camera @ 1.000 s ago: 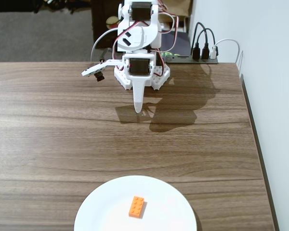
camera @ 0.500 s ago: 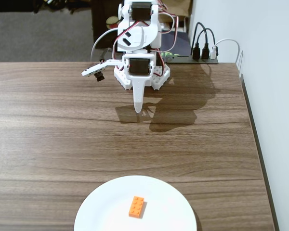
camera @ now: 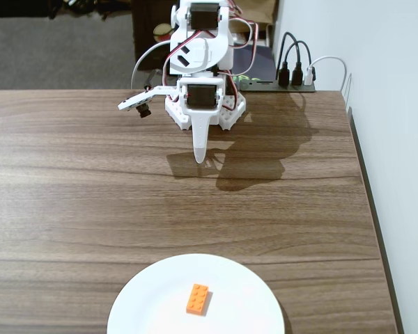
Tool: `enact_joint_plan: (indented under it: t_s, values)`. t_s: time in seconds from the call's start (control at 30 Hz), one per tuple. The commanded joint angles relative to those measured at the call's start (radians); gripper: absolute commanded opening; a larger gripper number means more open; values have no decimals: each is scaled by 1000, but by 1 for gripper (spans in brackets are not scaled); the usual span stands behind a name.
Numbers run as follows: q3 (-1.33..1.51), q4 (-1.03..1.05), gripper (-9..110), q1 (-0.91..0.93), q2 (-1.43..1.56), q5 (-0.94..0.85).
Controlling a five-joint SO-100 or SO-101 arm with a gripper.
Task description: Grasp a lego block and put it on the plate.
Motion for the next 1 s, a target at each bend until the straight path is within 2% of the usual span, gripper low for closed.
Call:
enact_joint_plan:
  t_s: [0.0, 0.97]
  values:
    - [-6, 3, 1, -11, -2, -3]
    - [-6, 3, 1, -41, 0, -34]
